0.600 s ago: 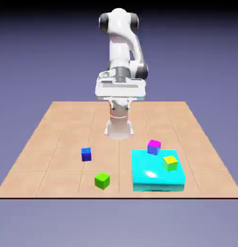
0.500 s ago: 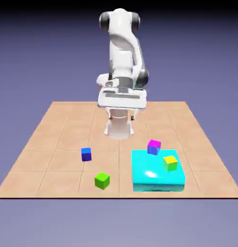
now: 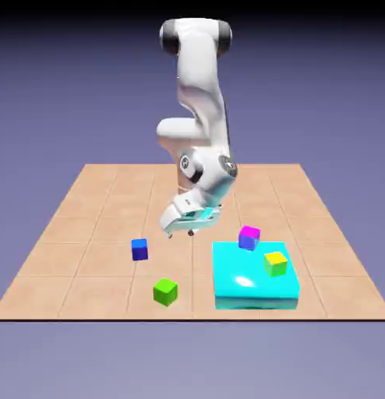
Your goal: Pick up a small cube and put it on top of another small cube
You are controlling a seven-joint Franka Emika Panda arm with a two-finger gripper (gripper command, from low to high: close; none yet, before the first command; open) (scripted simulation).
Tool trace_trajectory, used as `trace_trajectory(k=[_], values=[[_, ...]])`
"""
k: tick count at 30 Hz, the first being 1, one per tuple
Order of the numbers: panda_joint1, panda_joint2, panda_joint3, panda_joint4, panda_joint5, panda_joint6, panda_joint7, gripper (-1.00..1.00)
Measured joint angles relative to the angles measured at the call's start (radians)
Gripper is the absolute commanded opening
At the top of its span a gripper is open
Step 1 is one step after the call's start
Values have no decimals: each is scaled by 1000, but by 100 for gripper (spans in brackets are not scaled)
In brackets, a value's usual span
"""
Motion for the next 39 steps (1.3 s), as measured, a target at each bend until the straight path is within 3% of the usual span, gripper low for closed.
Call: trace_trajectory(k=[19,25,26,34,39], values=[[-214,553,271,-13,-826,-758,93,0],[-250,645,135,42,-1008,-766,108,0],[-255,657,114,51,-1034,-767,110,-100],[-165,538,282,22,-825,-767,113,-100],[-42,467,135,48,-770,-790,143,-100]])
